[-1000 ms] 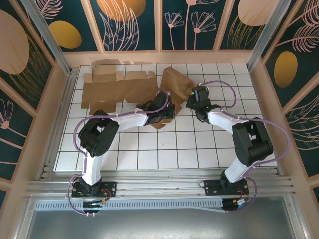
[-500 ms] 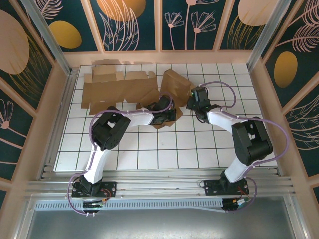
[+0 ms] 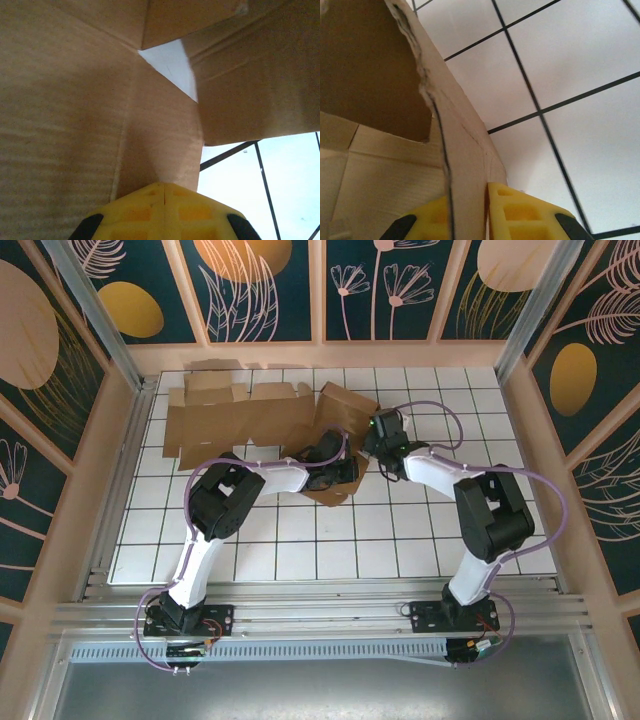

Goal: Fold the paper box

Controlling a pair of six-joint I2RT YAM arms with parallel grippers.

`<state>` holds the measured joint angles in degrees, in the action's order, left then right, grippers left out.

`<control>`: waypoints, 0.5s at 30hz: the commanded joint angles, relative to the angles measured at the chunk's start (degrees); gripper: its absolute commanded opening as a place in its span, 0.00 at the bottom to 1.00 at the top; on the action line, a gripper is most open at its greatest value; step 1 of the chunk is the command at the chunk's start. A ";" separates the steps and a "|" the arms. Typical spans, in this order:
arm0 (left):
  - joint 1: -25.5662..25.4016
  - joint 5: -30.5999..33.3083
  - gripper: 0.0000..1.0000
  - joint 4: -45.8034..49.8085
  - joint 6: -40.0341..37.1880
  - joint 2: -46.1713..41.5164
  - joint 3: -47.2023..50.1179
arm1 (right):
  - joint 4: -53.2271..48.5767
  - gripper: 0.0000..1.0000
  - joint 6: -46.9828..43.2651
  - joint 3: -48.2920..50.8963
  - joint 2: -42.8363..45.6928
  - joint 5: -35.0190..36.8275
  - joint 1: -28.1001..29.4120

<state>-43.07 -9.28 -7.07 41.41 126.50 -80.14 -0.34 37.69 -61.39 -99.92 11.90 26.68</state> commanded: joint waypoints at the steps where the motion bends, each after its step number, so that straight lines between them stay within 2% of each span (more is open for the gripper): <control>1: 0.01 -1.62 0.00 1.34 0.76 1.74 0.69 | -0.65 0.11 4.37 -2.82 -1.45 -1.01 1.09; 10: 0.02 -2.34 0.00 0.37 0.77 1.01 0.94 | 0.86 0.11 4.85 -2.62 -2.69 2.00 2.62; 15: 0.11 -2.12 0.00 -1.10 0.06 -4.60 4.03 | 2.94 0.11 2.30 -1.07 -4.84 4.71 3.38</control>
<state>-43.07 -10.11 -8.43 41.45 125.73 -78.67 0.97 40.77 -63.37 -102.72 14.35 29.28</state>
